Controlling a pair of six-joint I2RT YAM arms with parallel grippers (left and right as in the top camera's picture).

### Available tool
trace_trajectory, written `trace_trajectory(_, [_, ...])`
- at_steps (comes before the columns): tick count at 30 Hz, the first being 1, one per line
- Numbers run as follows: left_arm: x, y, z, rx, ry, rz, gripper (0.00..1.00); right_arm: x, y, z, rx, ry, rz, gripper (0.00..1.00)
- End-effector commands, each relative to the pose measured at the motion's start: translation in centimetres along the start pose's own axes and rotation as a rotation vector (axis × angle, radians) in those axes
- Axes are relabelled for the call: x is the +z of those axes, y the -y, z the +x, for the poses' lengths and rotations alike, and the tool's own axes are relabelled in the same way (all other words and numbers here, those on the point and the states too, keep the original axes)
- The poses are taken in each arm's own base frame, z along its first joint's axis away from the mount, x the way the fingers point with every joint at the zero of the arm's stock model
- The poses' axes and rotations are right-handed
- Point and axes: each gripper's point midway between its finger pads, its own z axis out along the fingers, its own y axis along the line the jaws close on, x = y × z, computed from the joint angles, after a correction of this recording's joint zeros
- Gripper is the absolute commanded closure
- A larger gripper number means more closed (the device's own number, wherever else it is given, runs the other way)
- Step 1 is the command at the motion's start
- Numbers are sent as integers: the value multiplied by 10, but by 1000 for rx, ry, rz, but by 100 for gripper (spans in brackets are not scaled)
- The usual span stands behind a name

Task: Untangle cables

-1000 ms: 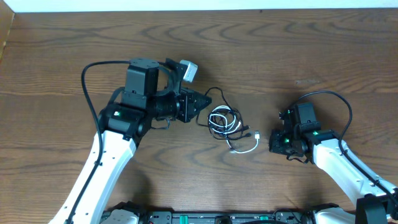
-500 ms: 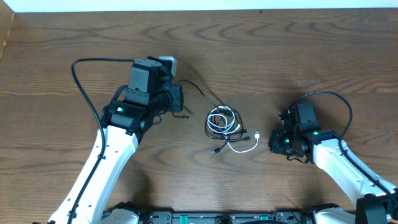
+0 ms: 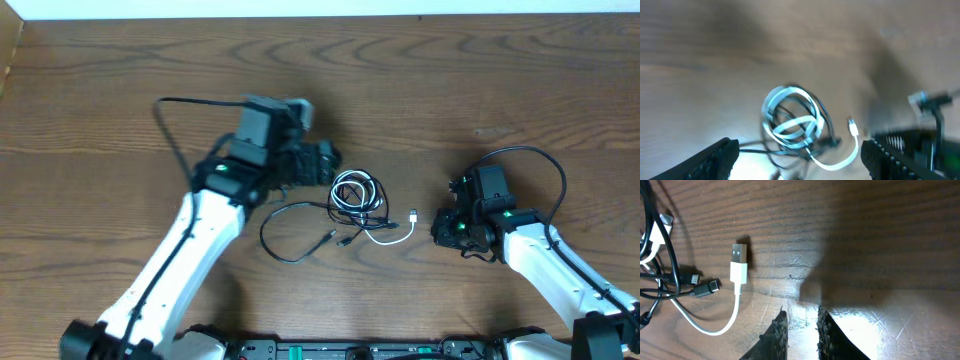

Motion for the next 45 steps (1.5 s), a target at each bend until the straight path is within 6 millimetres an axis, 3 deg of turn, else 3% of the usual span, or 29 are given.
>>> trace_trajectory(1, [23,25,26,93,-112,70,18,0,1,0,5,1,4,83])
trace_trajectory(7, [69,17,53,116,-222,5,22,0,1,0,5,-1,5,82])
trace_trajectory(13, [104,14,62,48,-248,-3,23,0,1,0,5,-1,5,82])
trace_trajectory(14, [113,13,64,30,-253,-5,26,0,1,0,5,-1,5,82])
trace_trajectory(24, [153,9,76,-119,-268,-19,42,0,1,0,5,-1,5,82])
trace_trajectory(25, [154,10,76,-116,-264,-16,44,0,1,0,5,-1,5,82])
trace_trajectory(29, [154,15,73,-113,-258,13,71,0,1,0,5,-1,5,81])
trace_trajectory(33, [152,35,72,-104,-277,123,92,0,1,0,5,0,4,80])
trace_trajectory(39, [130,63,53,-65,-251,293,93,-2,-3,-5,-38,15,-7,81])
trace_trajectory(45, [87,83,31,31,-176,374,93,-23,-37,-31,-140,77,-131,80])
